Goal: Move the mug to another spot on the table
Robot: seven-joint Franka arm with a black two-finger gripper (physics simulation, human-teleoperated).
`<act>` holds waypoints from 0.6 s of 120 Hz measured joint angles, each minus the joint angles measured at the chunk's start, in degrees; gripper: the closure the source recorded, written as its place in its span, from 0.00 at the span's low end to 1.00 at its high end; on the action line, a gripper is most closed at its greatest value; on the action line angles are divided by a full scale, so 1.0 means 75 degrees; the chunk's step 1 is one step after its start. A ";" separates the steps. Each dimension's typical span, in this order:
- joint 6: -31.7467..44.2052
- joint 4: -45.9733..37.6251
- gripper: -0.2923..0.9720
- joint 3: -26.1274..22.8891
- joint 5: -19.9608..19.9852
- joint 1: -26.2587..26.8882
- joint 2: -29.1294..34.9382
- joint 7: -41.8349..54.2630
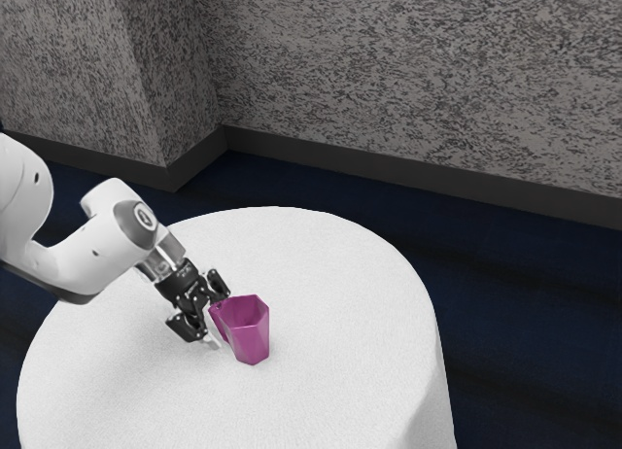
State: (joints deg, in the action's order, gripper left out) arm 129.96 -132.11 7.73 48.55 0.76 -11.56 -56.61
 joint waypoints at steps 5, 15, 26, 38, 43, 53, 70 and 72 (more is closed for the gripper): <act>0.0015 0.0005 0.48 0.0000 -0.0041 0.0011 -0.0019 -0.0017; 0.0117 0.0014 0.50 -0.0002 -0.0092 0.0053 -0.0115 -0.0034; 0.0199 0.0020 0.53 -0.0001 -0.0120 0.0082 -0.0150 -0.0050; 0.0259 0.0041 0.56 -0.0001 -0.0130 0.0105 -0.0203 -0.0066; 0.0277 0.0066 0.57 0.0000 -0.0131 0.0108 -0.0241 -0.0071; 0.0305 0.0087 0.58 -0.0001 -0.0132 0.0110 -0.0296 -0.0081; 0.0332 0.0092 0.63 -0.0001 -0.0133 0.0158 -0.0301 -0.0094; 0.0334 0.0092 0.64 -0.0001 -0.0133 0.0161 -0.0301 -0.0094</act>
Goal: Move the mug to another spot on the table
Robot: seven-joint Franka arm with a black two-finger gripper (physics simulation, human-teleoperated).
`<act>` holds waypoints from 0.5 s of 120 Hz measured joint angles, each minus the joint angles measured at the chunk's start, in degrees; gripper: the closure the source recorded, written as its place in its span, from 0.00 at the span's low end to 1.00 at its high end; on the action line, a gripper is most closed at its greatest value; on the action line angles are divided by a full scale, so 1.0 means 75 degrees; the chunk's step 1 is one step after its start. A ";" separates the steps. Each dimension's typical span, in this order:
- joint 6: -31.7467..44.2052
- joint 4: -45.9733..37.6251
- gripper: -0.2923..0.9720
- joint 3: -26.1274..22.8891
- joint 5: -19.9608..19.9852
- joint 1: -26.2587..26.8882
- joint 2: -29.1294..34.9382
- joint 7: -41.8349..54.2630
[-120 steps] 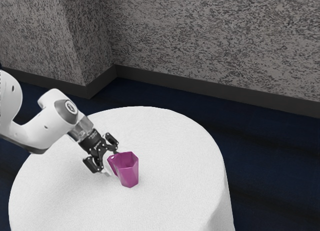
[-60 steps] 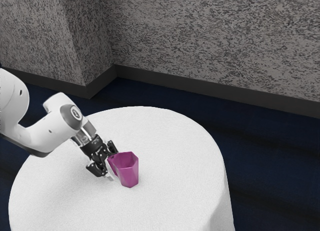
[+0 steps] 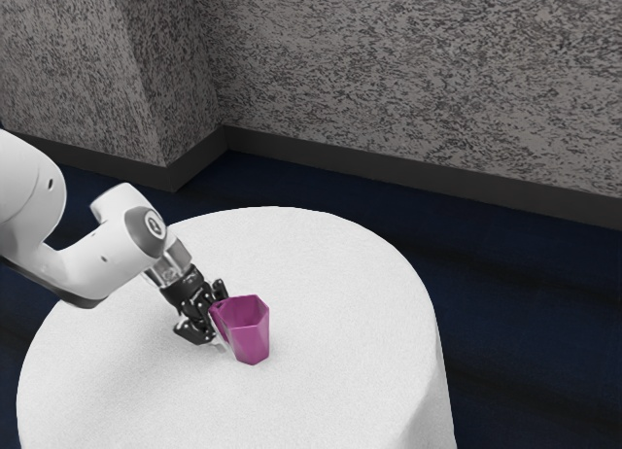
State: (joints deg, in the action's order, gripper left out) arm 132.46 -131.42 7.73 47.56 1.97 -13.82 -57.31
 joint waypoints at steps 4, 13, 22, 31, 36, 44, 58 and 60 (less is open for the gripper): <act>0.0005 0.0000 0.65 -0.0005 0.0000 0.0003 0.0002 0.0001; 0.0012 -0.0006 0.69 -0.0009 0.0025 0.0001 0.0037 0.0002; 0.0011 -0.0010 0.72 -0.0011 0.0071 -0.0009 0.0080 0.0000; 0.0010 -0.0011 0.74 -0.0011 0.0162 -0.0009 0.0086 -0.0008; 0.0007 -0.0020 0.75 -0.0015 0.0200 -0.0002 0.0133 -0.0015; -0.0002 -0.0045 0.76 -0.0023 0.0235 0.0001 0.0292 -0.0028; -0.0013 -0.0076 0.77 -0.0022 0.0412 -0.0036 0.0470 -0.0052; -0.0014 -0.0073 0.78 -0.0022 0.0428 -0.0049 0.0479 -0.0053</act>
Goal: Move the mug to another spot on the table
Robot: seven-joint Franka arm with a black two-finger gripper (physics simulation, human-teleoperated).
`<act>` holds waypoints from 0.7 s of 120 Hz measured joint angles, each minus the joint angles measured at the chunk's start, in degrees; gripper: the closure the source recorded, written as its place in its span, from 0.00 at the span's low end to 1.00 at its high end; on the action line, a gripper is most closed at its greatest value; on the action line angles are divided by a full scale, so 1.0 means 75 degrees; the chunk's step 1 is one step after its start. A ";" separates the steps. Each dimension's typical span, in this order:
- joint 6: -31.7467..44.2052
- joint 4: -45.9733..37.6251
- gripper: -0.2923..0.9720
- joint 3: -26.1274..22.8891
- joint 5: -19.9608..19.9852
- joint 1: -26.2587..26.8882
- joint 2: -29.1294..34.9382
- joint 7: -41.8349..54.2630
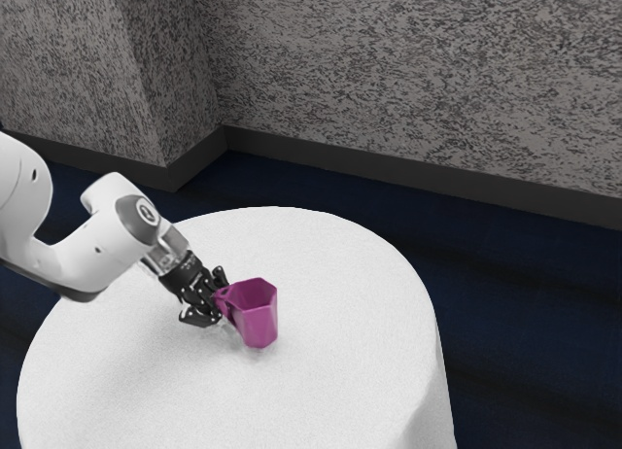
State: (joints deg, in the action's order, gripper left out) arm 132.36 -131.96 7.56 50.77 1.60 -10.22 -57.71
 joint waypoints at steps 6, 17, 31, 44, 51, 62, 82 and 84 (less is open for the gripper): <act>-0.0002 0.0021 0.78 0.0000 0.0035 -0.0033 0.0016 0.0011; -0.0001 0.0134 0.78 -0.0002 0.0068 -0.0067 -0.0012 0.0105; -0.0021 0.0263 0.78 -0.0010 0.0077 -0.0263 -0.0180 0.0531; -0.0066 0.0470 0.78 -0.0030 0.0068 -0.0506 -0.0456 0.1184; -0.0192 0.0748 0.78 -0.0032 0.0036 -0.0540 -0.0621 0.1553; -0.0628 0.1437 0.78 -0.0034 -0.0326 -0.0573 -0.0943 0.2074; -0.2093 0.3278 0.78 -0.0025 -0.1692 -0.0695 -0.1782 0.2849; -0.2257 0.3460 0.78 -0.0026 -0.1864 -0.0694 -0.1868 0.2921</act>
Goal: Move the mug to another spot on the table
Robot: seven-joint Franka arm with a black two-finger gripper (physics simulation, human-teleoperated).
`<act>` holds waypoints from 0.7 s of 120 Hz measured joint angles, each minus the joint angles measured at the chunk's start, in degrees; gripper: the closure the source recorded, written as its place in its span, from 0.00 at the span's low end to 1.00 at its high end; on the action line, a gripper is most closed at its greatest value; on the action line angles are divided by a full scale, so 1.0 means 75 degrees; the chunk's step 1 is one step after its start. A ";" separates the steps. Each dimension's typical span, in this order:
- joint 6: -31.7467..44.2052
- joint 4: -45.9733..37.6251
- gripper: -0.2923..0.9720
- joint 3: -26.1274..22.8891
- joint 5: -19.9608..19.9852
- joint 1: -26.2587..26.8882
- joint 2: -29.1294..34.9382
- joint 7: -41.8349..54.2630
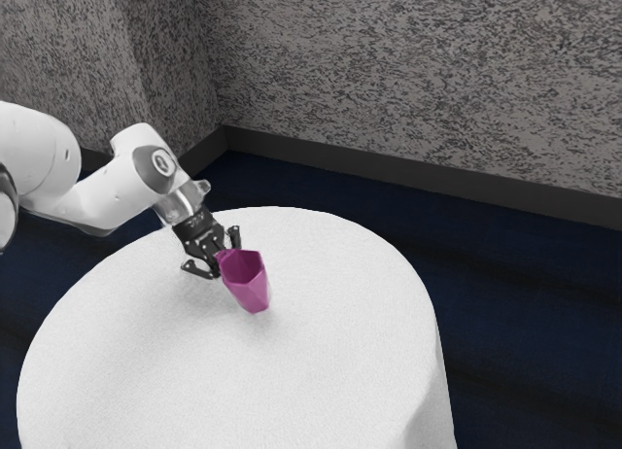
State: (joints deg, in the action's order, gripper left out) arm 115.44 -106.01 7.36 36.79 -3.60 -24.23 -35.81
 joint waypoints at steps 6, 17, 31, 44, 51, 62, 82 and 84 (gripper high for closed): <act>-0.0496 0.0588 0.78 -0.0010 -0.0503 0.0008 -0.0300 0.0220; -0.1361 0.1634 0.79 -0.0094 -0.1349 0.0042 -0.0892 0.0645; -0.2522 0.3001 0.79 -0.0204 -0.2282 0.0029 -0.1639 0.1195; -0.3461 0.3938 0.79 -0.0271 -0.3063 -0.0002 -0.2211 0.1777; -0.3880 0.4492 0.79 -0.0379 -0.3425 -0.0009 -0.2598 0.2109; -0.4372 0.5102 0.79 -0.0619 -0.3952 -0.0008 -0.3095 0.2612; -0.4901 0.5949 0.79 -0.1347 -0.4879 -0.0246 -0.3674 0.3441; -0.4936 0.6041 0.79 -0.1394 -0.4937 -0.0256 -0.3734 0.3513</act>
State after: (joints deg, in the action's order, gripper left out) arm 78.41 -60.70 -3.09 -0.24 -5.52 -52.23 -9.46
